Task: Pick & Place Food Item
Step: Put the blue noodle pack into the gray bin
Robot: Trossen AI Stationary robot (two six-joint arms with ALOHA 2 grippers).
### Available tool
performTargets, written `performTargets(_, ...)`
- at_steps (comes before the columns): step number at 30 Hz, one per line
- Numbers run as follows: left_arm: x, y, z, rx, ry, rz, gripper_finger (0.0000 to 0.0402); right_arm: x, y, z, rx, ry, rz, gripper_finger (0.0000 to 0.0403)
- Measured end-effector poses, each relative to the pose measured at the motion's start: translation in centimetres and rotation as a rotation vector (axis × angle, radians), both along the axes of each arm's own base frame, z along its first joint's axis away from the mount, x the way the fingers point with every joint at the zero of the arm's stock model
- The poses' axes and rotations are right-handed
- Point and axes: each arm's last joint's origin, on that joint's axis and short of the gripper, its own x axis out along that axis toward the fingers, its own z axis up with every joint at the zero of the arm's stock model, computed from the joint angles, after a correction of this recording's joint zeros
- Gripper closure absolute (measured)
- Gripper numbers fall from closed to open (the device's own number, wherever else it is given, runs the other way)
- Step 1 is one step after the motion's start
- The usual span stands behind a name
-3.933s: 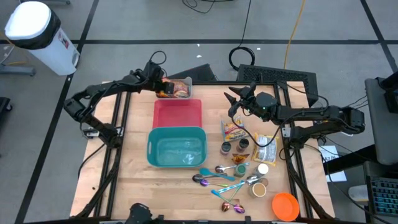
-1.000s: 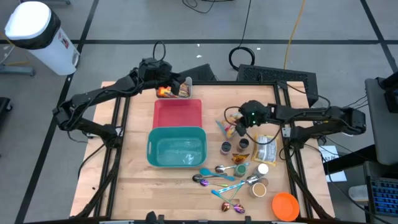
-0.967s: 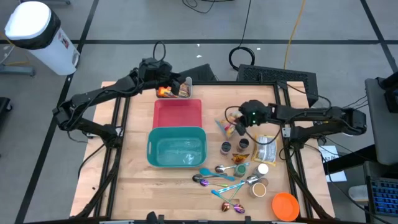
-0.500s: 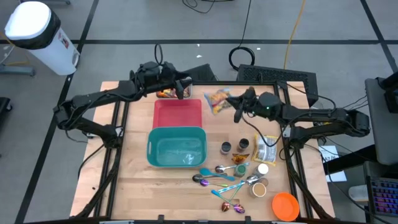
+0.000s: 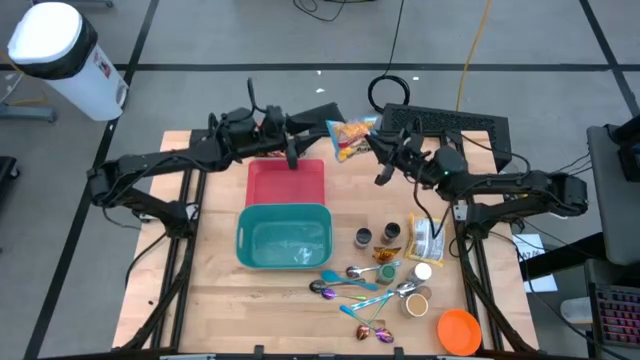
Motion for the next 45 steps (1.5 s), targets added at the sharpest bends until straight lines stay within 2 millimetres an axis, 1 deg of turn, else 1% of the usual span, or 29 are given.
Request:
performTargets(5,1.3,-0.7,-0.3,0.031,-0.051,-0.039,0.019,0.7,-0.2,-0.1,-0.039,-0.115,-0.002,0.0403)
performTargets(8,2.3,-0.7,-1.1,0.013,-0.061,-0.051,0.019,1.3,-0.4,-0.6,-0.049,-0.147,-0.001,0.0403)
performTargets(14,3.7,-0.5,-2.4,-0.016,-0.075,-0.06,0.019,2.2,-0.6,-1.8,-0.039,-0.122,-0.001,0.0403)
performTargets(20,3.7,0.1,-2.7,-0.019,-0.074,-0.045,0.0195,2.4,-0.7,-2.1,-0.034,-0.107,0.0,0.0403)
performTargets(22,3.6,0.2,-2.7,-0.02,-0.072,-0.043,0.0209,2.4,-0.7,-2.1,-0.033,-0.104,0.0,0.0403)
performTargets(24,3.6,0.2,-2.7,-0.019,-0.068,-0.042,0.0235,2.4,-0.7,-2.2,-0.032,-0.1,0.0,0.0403)
performTargets(30,3.7,0.2,-2.9,-0.006,-0.052,-0.041,0.0337,2.5,-0.7,-2.2,-0.03,-0.093,0.0,0.0403)
performTargets(33,3.6,0.2,-2.8,0.014,-0.047,-0.055,0.0381,2.5,-0.7,-2.3,-0.03,-0.088,-0.001,0.0403)
performTargets(35,3.4,0.3,-2.7,0.018,-0.048,-0.079,0.0391,2.5,-0.7,-2.3,-0.028,-0.082,-0.001,0.0403)
performTargets(38,3.0,0.7,-2.4,-0.003,-0.046,-0.102,0.0381,2.5,-0.8,-2.4,-0.026,-0.072,-0.001,0.0403)
performTargets(40,2.3,1.0,-2.0,-0.025,-0.041,-0.107,0.0377,2.6,-0.8,-2.5,-0.023,-0.062,0.001,0.0403)
performTargets(42,1.5,1.3,-1.5,-0.042,-0.033,-0.111,0.0382,2.6,-0.7,-2.5,-0.016,-0.04,0.006,0.0401)
performTargets(45,0.1,1.8,-0.7,-0.061,-0.012,-0.09,0.0395,2.3,-0.7,-2.4,-0.005,-0.006,0.003,0.0381)
